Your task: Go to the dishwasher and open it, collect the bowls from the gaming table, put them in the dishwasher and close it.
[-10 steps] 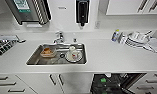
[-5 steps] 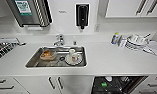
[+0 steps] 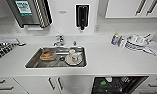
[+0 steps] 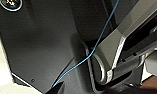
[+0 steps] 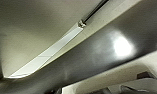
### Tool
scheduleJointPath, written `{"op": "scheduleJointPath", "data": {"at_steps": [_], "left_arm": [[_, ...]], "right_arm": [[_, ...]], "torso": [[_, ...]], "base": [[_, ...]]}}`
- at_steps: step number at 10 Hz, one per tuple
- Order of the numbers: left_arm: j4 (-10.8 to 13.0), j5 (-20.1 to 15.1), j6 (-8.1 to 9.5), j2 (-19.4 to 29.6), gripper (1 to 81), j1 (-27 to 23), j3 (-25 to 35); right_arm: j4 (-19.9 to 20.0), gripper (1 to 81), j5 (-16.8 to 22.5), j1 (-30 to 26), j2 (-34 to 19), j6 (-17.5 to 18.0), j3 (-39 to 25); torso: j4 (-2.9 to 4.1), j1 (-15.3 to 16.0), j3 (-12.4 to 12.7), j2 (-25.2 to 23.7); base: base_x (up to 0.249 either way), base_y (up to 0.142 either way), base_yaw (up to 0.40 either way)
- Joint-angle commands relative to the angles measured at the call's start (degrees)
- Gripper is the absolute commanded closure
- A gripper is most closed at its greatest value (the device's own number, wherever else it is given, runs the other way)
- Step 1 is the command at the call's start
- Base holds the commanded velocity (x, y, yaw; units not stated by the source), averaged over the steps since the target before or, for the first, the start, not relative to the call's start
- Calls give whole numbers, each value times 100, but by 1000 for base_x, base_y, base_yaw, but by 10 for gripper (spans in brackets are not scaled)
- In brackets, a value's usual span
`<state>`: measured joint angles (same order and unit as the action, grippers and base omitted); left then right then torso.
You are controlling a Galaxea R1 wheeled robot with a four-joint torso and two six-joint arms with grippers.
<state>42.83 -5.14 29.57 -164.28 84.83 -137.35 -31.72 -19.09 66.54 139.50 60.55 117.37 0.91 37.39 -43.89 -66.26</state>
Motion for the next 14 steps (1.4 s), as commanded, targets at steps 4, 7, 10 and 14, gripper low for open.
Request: {"op": "scheduleJointPath", "data": {"at_steps": [4, 7, 10, 14], "left_arm": [[15, -312, -57, 0, 10, -24, 59], [-55, -242, -39, -26, 10, -76, 59], [-300, 741, -31, -26, 10, 20, -212], [-530, 1490, -22, -386, 10, 135, -1452]], "right_arm": [[-471, 10, 103, -550, -264, 370, -308], [-1371, 10, 538, 618, 432, 379, 1382], [-1846, 10, 354, 1489, 538, 370, 1787], [-1943, 10, -261, 2254, 1670, 335, 3499]], "torso": [[0, 2, 0, 0], [0, 4, 0, 0], [0, 6, 0, 0], [0, 6, 4, -2]], "base": [[0, 0, 0], [0, 0, 0], [0, 0, 0], [0, 0, 0]]}}
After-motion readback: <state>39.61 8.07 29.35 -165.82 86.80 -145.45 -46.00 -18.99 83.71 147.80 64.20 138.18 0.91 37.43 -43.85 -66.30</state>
